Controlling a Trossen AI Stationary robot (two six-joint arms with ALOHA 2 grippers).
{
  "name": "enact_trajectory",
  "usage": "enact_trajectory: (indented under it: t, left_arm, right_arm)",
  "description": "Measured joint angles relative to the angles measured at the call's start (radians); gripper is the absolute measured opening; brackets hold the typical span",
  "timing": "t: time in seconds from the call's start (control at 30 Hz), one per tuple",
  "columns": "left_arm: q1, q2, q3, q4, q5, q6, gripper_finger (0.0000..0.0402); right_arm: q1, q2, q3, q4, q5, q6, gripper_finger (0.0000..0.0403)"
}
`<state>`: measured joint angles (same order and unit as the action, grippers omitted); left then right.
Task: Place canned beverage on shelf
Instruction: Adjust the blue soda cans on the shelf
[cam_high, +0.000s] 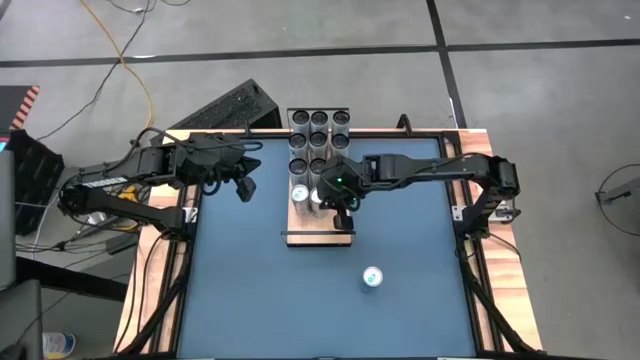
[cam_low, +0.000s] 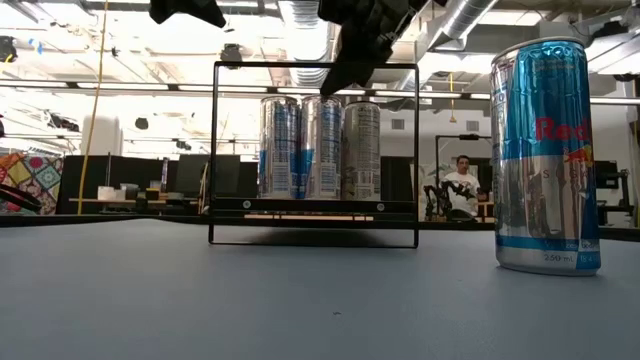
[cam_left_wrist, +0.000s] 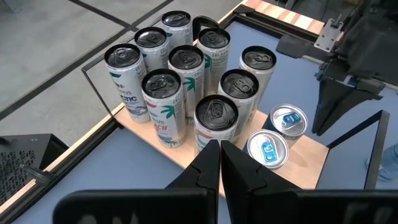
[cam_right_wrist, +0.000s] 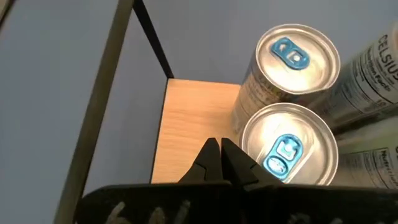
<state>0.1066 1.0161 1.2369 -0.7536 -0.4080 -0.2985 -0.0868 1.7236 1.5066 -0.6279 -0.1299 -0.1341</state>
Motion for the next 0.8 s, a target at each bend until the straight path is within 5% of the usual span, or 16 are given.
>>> enact_trajectory:
  t: [0.8]
  left_arm:
    - [0.000, 0.000, 0.000, 0.000, 0.000, 0.006, 0.0000]
  right_arm:
    - [0.000, 0.000, 0.000, 0.008, 0.088, -0.024, 0.0000]
